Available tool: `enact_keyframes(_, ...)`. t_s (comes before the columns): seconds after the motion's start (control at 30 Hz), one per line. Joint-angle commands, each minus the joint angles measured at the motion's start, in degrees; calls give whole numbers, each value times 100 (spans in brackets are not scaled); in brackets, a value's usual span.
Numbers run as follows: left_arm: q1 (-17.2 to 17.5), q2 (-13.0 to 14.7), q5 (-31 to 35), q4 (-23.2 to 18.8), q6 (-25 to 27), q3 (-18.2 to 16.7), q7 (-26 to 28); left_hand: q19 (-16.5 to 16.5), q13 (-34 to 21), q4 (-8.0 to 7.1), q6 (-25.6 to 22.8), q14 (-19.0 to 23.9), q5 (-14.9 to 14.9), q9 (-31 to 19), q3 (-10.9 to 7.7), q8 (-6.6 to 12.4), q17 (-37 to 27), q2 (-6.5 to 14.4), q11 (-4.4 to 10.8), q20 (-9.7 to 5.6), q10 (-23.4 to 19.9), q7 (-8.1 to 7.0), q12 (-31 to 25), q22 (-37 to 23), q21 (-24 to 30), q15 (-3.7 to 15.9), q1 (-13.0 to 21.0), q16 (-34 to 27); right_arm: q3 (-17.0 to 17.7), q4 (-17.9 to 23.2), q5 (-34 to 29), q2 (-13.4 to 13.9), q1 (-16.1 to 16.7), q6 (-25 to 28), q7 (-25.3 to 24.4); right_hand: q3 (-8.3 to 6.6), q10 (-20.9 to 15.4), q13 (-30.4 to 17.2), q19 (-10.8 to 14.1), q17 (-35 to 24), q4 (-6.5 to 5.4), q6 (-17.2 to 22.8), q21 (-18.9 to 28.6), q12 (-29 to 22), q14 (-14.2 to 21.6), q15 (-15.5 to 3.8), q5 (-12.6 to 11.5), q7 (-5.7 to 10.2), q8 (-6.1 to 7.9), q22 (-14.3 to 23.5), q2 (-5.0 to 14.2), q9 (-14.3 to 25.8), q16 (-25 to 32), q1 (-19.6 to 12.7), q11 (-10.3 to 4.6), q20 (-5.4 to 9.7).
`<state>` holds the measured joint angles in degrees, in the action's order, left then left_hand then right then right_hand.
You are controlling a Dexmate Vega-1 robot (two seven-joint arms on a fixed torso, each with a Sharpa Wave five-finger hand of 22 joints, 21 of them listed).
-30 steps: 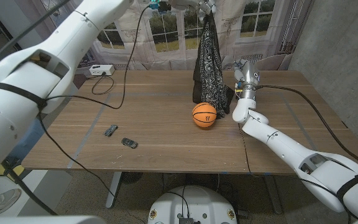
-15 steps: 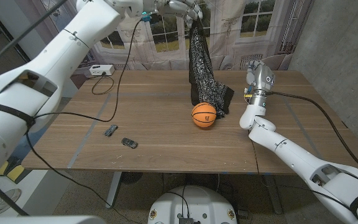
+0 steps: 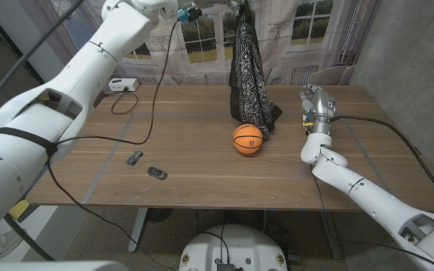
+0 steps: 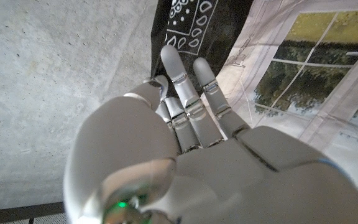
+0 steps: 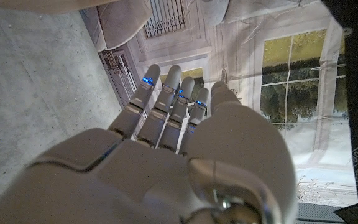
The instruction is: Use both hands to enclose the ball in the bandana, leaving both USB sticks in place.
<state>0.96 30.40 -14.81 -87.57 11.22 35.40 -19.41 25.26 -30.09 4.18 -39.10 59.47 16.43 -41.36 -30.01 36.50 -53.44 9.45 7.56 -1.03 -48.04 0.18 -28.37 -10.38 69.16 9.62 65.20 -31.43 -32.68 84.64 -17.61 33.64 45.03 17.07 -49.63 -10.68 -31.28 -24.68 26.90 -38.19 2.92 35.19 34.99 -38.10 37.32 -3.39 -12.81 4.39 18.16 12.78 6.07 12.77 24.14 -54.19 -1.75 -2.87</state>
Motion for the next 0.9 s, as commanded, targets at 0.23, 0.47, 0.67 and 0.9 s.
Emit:
enact_keyframes(0.23, -518, -1215, 1059, 433, 433, 64, 2584, 30, -2850, -2, -99, 37, 73, 50, -79, -14, 136, -30, 155, -74, -126, -52, -840, 4, 9, 317, -83, 226, 39, 25, 363, 145, 130, -375, 692, 28, 115, 116, -80, 94, -73, -121, 20, 159, -129, -639, 19, 13, -103, -38, -32, -47, -157, 123, 49, -48)
enact_keyframes(0.47, -1360, -1484, 1423, 857, 1141, 404, 2552, 25, -2900, -11, -85, 10, 93, 48, -98, -18, 260, -49, 178, -85, -85, -67, -865, 14, -21, 313, -120, 418, 6, -177, 413, 85, 60, -606, 736, 47, 153, 185, -109, 144, -95, -162, 24, 247, -160, -596, 17, -6, -153, -62, -41, -69, -230, 196, 62, -69)
enact_keyframes(0.67, -1942, -1703, 1667, 1135, 1602, 653, 2479, -10, -2936, -23, -45, 8, 110, 23, -113, -16, 389, -54, 207, -77, -67, -87, -889, 19, -56, 312, -149, 575, -35, -387, 466, 19, -26, -835, 780, 57, 161, 230, -126, 173, -111, -189, 27, 298, -178, -585, 16, -22, -187, -76, -41, -81, -275, 242, 100, -75)
enact_keyframes(0.9, -2182, -2005, 1502, 1562, 1291, 587, 2490, -24, -2941, -33, -15, 11, 128, 13, -127, -20, 443, -55, 257, -71, -36, -94, -890, 21, -81, 309, -172, 676, -72, -475, 621, 15, -113, -953, 1096, 220, 393, 344, -244, 202, -196, -401, 4, 517, -402, -485, 24, -60, -329, -109, -196, -102, -414, 514, 131, -149)
